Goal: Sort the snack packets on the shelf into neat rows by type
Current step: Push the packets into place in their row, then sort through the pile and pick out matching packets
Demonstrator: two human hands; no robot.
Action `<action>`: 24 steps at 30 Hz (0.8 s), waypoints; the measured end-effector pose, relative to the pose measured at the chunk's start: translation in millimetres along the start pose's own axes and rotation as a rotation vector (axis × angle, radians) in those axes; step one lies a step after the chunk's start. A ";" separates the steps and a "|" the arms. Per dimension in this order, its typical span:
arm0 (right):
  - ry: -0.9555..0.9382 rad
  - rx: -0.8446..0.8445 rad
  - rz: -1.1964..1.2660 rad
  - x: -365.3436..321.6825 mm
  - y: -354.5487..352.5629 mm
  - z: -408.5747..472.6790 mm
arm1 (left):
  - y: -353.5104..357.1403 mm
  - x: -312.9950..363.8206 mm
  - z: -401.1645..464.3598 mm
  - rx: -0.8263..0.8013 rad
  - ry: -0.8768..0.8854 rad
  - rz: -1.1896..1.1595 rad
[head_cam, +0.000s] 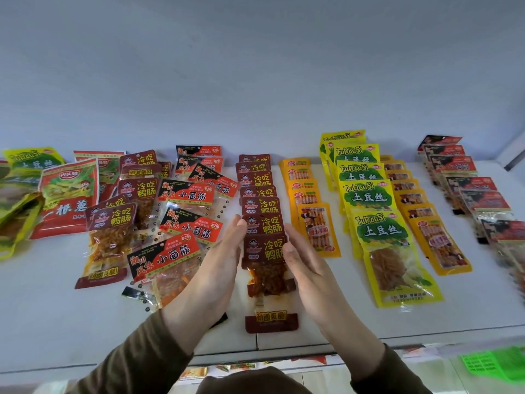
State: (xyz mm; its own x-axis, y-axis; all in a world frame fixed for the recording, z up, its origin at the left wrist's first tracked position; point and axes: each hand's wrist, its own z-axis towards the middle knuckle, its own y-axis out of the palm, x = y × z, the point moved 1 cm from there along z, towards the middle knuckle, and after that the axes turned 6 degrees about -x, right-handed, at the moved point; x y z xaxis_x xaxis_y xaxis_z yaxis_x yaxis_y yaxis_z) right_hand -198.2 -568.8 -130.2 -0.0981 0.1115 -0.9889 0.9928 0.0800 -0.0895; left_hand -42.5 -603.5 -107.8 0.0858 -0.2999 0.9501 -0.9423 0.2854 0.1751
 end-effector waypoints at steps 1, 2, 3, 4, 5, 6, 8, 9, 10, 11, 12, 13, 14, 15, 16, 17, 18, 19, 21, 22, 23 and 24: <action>-0.036 0.006 -0.032 -2.2 -0.7 0.9 | -0.1 3.2 -2.9 0.006 0.034 0.034; -0.075 0.011 -0.065 -4.1 -1.6 2.5 | 1.2 8.0 -7.2 0.012 0.047 0.063; -0.108 0.010 -0.094 -5.8 -2.5 4.4 | -0.1 10.5 -9.4 0.020 0.070 0.083; -0.125 0.006 -0.117 -8.3 -2.5 6.1 | -5.7 11.9 -11.5 0.039 0.094 0.111; -0.131 -0.003 -0.132 -11.2 -1.8 8.1 | -13.2 12.5 -13.4 0.066 0.118 0.135; -0.139 -0.014 -0.145 -14.4 -0.4 9.6 | -19.6 15.5 -16.9 0.095 0.133 0.157; -0.159 -0.036 -0.177 -18.7 5.1 14.0 | -31.6 20.5 -25.1 0.143 0.150 0.175; -0.166 -0.050 -0.193 -20.5 9.5 15.9 | -38.1 23.1 -29.7 0.168 0.157 0.170; -0.173 -0.063 -0.208 -21.9 14.7 17.7 | -44.3 25.7 -34.1 0.182 0.169 0.174; -0.178 -0.077 -0.215 -23.3 21.0 18.9 | -52.2 27.0 -37.8 0.193 0.186 0.189; -0.174 -0.092 -0.215 -24.7 28.1 19.4 | -59.8 28.7 -41.8 0.206 0.197 0.202; -0.165 -0.113 -0.207 -26.1 35.7 19.5 | -69.6 29.2 -45.0 0.224 0.203 0.208; -0.152 -0.140 -0.200 -28.3 43.7 19.2 | -79.6 30.3 -48.6 0.235 0.197 0.211; -0.140 -0.167 -0.203 -30.2 51.9 19.2 | -90.9 30.3 -51.7 0.245 0.192 0.209; -0.130 -0.188 -0.221 -31.2 59.9 19.8 | -103.4 29.0 -54.5 0.253 0.182 0.215; -0.119 -0.205 -0.248 -31.3 67.9 20.9 | -114.4 28.1 -57.9 0.253 0.169 0.226; -0.101 -0.216 -0.273 -30.9 75.6 22.2 | -124.7 27.1 -61.1 0.247 0.156 0.244; -0.078 -0.220 -0.297 -29.9 83.1 23.7 | -134.2 26.3 -64.2 0.235 0.148 0.270; -0.040 -0.198 -0.357 -27.2 97.0 26.4 | -153.6 22.1 -66.5 0.214 0.141 0.351; -0.023 -0.175 -0.392 -25.8 103.6 26.9 | -162.4 20.7 -66.9 0.206 0.140 0.388; -0.007 -0.146 -0.426 -24.4 109.6 27.2 | -170.8 19.6 -66.3 0.200 0.141 0.422; 0.007 -0.114 -0.459 -23.4 114.8 27.3 | -178.2 18.6 -65.0 0.190 0.140 0.462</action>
State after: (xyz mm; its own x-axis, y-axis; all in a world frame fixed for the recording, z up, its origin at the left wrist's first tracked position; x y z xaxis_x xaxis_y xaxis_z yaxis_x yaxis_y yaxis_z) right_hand -80.0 -589.3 -120.6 -0.5258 0.0455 -0.8494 0.8327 0.2311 -0.5032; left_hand 148.1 -600.7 -104.6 -0.3228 -0.0538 0.9449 -0.9331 0.1851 -0.3083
